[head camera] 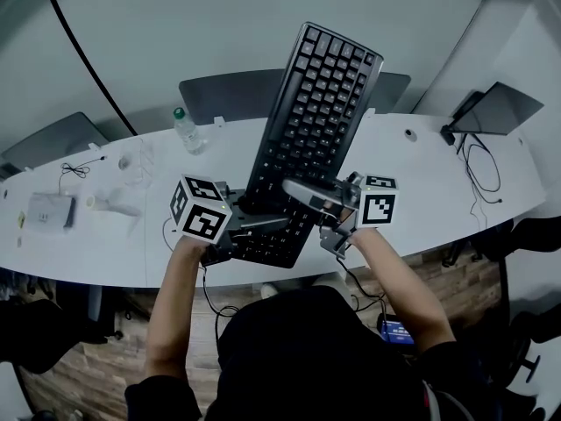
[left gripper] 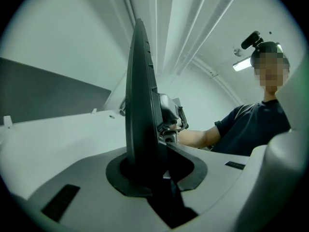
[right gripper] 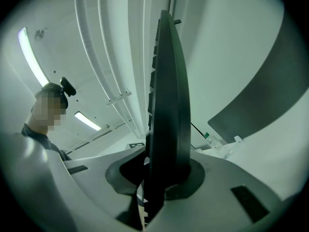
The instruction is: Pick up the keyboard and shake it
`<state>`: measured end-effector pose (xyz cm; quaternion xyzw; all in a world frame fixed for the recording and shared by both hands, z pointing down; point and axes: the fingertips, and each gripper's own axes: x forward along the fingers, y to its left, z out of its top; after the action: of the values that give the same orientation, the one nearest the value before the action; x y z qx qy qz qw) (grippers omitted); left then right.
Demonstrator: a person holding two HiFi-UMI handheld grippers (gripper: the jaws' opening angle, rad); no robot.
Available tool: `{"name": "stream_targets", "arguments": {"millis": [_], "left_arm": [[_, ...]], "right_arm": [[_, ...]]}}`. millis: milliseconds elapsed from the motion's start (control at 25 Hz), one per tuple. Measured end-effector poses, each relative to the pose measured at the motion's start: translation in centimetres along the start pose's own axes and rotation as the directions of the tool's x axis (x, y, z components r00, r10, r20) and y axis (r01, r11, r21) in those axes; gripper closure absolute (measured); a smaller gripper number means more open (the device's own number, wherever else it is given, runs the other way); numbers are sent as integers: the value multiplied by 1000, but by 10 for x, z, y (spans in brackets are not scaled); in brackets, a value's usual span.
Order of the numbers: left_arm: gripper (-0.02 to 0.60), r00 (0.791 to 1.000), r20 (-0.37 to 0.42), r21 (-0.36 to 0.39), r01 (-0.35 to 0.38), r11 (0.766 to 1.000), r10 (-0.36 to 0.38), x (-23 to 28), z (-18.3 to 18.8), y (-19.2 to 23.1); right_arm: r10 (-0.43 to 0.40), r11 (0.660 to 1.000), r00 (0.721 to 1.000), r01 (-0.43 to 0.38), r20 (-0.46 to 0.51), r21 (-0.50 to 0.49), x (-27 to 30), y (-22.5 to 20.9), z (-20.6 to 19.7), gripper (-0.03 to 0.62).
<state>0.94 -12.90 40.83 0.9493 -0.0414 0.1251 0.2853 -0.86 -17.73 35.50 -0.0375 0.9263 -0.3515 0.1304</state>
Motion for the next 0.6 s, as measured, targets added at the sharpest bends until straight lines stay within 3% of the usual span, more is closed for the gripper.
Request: {"name": "stream_targets", "arguments": {"millis": [600], "left_arm": [[479,998,21,22,-63,998,62,3,4,10]], "right_arm": [[48,998,998,-50,-44,-48,-2,-3,3,507]]}}
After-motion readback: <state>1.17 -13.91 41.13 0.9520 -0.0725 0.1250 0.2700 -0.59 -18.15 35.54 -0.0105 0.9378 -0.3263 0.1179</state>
